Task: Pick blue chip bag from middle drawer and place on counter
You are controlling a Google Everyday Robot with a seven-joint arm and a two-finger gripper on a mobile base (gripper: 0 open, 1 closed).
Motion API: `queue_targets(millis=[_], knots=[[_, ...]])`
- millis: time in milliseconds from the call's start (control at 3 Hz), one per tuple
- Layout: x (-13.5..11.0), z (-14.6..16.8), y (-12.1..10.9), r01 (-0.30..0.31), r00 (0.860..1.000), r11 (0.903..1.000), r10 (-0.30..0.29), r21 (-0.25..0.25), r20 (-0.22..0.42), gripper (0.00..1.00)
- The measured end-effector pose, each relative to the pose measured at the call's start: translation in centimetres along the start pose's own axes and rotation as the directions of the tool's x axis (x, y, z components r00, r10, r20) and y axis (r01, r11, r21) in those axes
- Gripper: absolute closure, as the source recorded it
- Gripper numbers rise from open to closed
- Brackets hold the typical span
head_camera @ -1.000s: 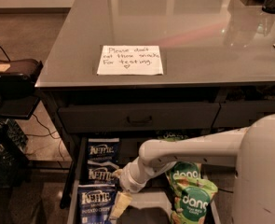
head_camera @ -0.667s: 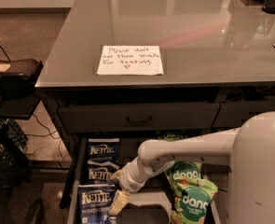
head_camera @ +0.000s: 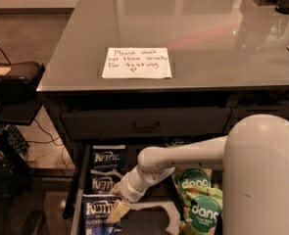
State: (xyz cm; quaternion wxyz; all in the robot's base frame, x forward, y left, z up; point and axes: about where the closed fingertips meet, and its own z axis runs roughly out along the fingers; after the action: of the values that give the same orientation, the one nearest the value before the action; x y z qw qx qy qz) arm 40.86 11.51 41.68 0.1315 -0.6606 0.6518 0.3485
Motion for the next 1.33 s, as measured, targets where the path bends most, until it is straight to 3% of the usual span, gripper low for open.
queue_targets(millis=[667, 1000, 1333], knots=[[-0.8, 2.0, 0.2, -0.009, 1.0, 0.9979, 0.01, -0.065, 0.013, 0.77], [-1.0, 1.5, 0.6, -0.018, 1.0, 0.9982, 0.019, -0.058, 0.017, 0.98], [-1.5, -0.5, 1.0, -0.01, 1.0, 0.9999, 0.01, -0.011, 0.023, 1.0]])
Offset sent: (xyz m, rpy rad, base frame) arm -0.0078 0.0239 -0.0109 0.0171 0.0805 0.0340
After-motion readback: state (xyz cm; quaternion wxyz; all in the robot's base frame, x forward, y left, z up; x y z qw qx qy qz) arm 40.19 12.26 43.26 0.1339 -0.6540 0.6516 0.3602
